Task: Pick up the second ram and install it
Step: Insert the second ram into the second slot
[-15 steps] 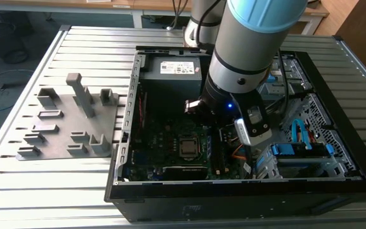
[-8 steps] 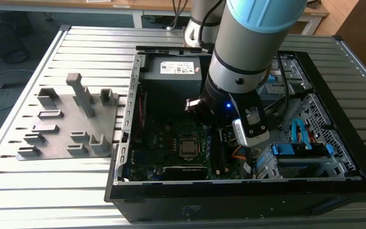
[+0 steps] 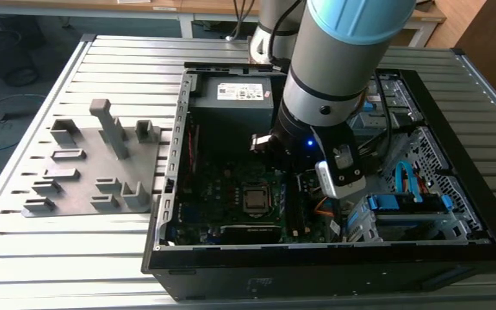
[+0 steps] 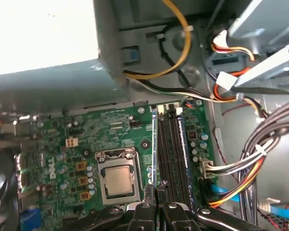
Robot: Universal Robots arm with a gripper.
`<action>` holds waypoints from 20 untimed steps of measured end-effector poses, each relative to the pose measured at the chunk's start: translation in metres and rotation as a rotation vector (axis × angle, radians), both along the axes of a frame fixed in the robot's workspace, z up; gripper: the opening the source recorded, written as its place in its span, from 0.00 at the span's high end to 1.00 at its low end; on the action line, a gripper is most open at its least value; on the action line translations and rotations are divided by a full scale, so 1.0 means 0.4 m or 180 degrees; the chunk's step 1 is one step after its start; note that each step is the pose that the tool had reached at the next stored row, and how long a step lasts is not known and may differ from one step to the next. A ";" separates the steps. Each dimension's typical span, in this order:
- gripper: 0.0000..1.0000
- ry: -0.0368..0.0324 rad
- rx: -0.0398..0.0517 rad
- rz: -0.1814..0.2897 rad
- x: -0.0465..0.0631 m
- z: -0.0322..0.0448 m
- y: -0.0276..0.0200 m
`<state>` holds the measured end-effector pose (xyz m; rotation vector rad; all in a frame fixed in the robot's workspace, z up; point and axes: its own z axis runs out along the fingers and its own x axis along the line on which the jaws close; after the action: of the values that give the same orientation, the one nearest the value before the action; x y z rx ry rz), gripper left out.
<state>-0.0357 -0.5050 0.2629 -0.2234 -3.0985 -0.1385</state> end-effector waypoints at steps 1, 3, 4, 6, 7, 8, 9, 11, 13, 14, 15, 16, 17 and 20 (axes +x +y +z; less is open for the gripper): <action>0.87 0.0000 0.0000 0.0057 0.000 0.000 0.000; 0.87 0.0000 0.0000 0.0173 0.000 0.000 0.000; 0.87 0.0000 0.0000 0.0231 0.000 0.000 0.000; 0.87 0.0000 0.0000 0.0346 0.000 -0.001 0.000; 0.87 0.0000 0.0000 0.0406 0.000 -0.001 0.000; 0.87 0.0000 0.0001 0.0461 0.000 -0.001 0.000; 0.87 0.0000 0.0004 0.0480 0.000 -0.001 0.000; 0.87 0.0000 0.0005 0.0481 0.000 -0.001 0.000; 0.87 0.0000 0.0005 0.0481 0.000 -0.001 0.000; 0.87 -0.0001 0.0006 0.0482 0.002 -0.004 0.000; 0.87 0.0000 0.0005 0.0482 0.004 -0.006 0.000; 0.87 0.0001 0.0005 0.0481 0.009 -0.010 0.000; 0.87 0.0003 0.0005 0.0481 0.013 -0.015 0.000; 0.87 0.0008 0.0005 0.0481 0.027 -0.029 0.000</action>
<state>-0.0250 -0.5049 0.2515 0.0109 -3.0972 -0.1363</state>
